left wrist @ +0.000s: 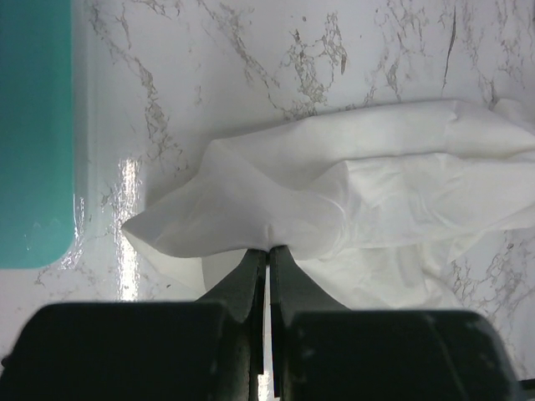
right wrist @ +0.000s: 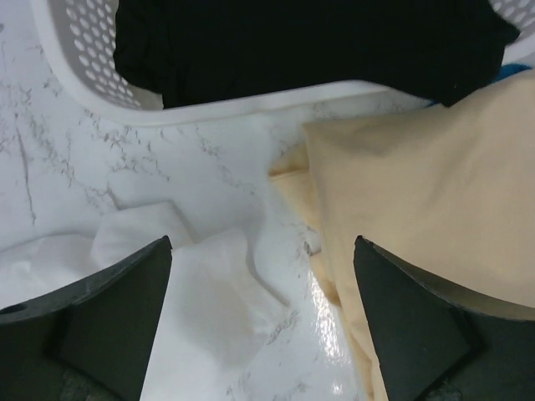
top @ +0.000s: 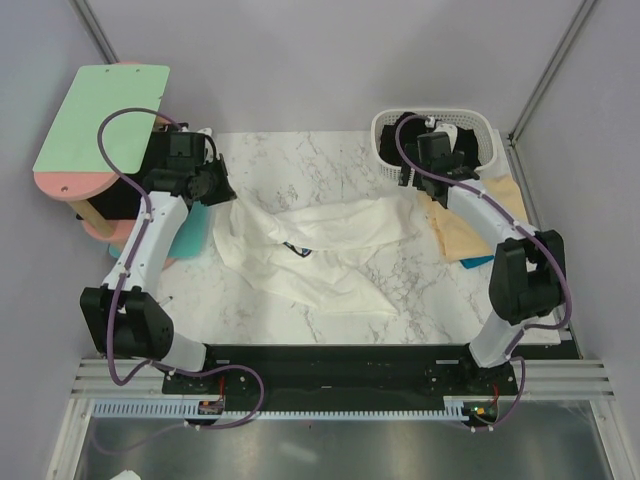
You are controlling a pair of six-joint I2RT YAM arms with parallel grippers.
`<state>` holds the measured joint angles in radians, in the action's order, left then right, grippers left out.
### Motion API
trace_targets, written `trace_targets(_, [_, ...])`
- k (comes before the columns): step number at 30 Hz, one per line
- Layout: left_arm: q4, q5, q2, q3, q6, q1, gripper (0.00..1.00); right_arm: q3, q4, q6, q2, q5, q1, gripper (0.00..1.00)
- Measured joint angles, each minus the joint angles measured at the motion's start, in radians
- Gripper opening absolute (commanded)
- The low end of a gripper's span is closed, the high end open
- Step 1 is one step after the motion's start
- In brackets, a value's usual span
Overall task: Fold and stack the t-shirts
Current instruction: Flatten out the tshirt
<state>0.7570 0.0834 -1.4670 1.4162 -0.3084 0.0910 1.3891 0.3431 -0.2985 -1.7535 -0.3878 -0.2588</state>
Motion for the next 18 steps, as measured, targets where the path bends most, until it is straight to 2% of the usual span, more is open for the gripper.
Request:
trace_targets(3, [-0.007,0.004,0.0,-0.006,0.0,0.0,0.02,-0.087,-0.031,-0.033,0.064,0.108,0.031,0.94])
trace_targets(8, [-0.021,0.005,0.0,-0.023,0.0,0.0,0.02,-0.249,-0.055,-0.114,0.074,0.298,0.089,0.91])
trace_targets(13, [-0.031,0.005,0.0,-0.04,0.0,0.0,0.02,-0.403,-0.092,-0.235,0.098,0.483,0.151,0.91])
trace_targets(18, [-0.035,0.004,0.0,-0.051,0.0,0.0,0.02,-0.533,-0.174,-0.364,0.189,0.62,0.192,0.9])
